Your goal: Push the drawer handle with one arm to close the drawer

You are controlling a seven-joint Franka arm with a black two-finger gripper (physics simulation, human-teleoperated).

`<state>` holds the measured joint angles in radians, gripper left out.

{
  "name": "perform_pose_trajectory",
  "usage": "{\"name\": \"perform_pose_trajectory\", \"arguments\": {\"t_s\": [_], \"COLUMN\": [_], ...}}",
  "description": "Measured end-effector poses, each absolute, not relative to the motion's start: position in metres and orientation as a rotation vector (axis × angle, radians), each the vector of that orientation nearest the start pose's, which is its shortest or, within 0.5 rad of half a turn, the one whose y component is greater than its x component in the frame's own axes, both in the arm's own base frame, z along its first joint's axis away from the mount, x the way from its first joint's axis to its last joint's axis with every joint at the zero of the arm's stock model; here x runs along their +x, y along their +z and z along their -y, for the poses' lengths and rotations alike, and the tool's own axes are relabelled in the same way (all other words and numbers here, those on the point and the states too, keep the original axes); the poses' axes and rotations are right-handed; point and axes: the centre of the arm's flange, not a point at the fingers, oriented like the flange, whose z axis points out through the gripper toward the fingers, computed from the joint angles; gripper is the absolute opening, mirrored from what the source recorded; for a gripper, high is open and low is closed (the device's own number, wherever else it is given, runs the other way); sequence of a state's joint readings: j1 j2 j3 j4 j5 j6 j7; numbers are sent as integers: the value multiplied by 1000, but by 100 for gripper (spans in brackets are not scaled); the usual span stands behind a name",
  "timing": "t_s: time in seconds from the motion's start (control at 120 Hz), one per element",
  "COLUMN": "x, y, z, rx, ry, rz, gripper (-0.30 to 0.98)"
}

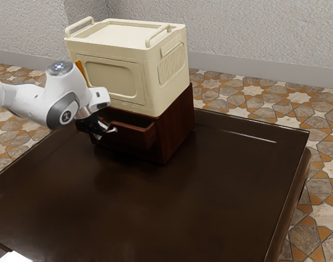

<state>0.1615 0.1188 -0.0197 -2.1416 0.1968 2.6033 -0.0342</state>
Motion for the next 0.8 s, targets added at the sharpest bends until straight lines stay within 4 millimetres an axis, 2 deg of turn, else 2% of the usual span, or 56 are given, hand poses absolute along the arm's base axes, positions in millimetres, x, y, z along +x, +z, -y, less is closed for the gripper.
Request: {"name": "perform_pose_trajectory", "arguments": {"t_s": [0.392, 0.508, 0.725, 0.758, 0.8], "x": [615, 612, 631, 626, 608], "y": [382, 383, 386, 388, 387], "z": [-74, -69, -70, -66, -52], "rx": [-2949, -2953, -2943, -2949, -2973], "ry": [-523, -524, -554, -553, -533], "rz": [-25, -39, -59, -60, -63], "gripper": [-10, -10, -10, -10, -10]}}
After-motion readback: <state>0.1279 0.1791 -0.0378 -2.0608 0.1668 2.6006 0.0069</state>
